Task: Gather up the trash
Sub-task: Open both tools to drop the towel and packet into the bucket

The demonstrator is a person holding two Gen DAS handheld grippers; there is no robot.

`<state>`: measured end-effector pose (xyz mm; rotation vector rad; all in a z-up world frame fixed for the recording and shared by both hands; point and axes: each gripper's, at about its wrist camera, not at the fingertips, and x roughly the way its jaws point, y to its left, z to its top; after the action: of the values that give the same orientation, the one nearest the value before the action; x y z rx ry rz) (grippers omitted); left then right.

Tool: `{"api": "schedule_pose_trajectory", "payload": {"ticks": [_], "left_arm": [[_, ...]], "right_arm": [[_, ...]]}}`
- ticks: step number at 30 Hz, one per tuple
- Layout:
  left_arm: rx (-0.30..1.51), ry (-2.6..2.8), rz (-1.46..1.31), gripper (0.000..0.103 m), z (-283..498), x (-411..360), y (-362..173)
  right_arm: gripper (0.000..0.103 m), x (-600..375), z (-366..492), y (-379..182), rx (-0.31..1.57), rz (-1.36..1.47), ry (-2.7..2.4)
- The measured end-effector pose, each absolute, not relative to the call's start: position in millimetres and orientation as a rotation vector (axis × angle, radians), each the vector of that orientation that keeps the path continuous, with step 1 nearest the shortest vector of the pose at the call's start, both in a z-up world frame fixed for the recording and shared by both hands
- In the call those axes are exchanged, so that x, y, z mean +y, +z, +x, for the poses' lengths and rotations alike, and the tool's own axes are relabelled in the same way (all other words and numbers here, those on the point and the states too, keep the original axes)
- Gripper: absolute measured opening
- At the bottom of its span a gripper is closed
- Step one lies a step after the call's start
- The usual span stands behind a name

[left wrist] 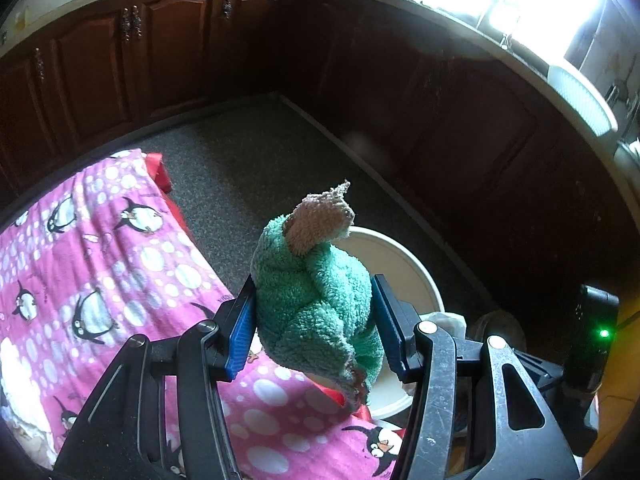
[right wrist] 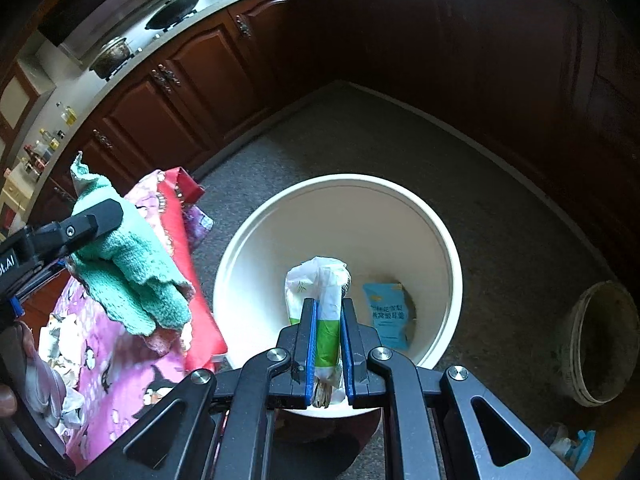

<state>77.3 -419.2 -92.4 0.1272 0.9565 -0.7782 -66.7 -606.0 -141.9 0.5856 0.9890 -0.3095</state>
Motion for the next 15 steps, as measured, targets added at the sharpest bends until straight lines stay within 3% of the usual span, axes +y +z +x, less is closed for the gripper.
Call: {"api": "schedule_pose_trajectory", "payload": {"ticks": [6,8,10,15], "left_arm": [[0.961,-0.778,0.144,0.054,76,-427,-98],[0.971,-0.78,0.146,0.055,77,-427,-99],[0.978,-0.788,0.145,0.055,79,-427,-100],[0.98,-0.802,0.137,0.067,79,-425,-99]], "right_arm": [[0.011,-611,-62,-152,1.002,0.604,-0.33],[0.017,-610,-60,-155,1.01,0.61,-0.336],[0.034,-610,-61,-157,1.012,0.615,-0.339],[0.036,-610,-64,-160,1.016,0.628,-0.34]]}}
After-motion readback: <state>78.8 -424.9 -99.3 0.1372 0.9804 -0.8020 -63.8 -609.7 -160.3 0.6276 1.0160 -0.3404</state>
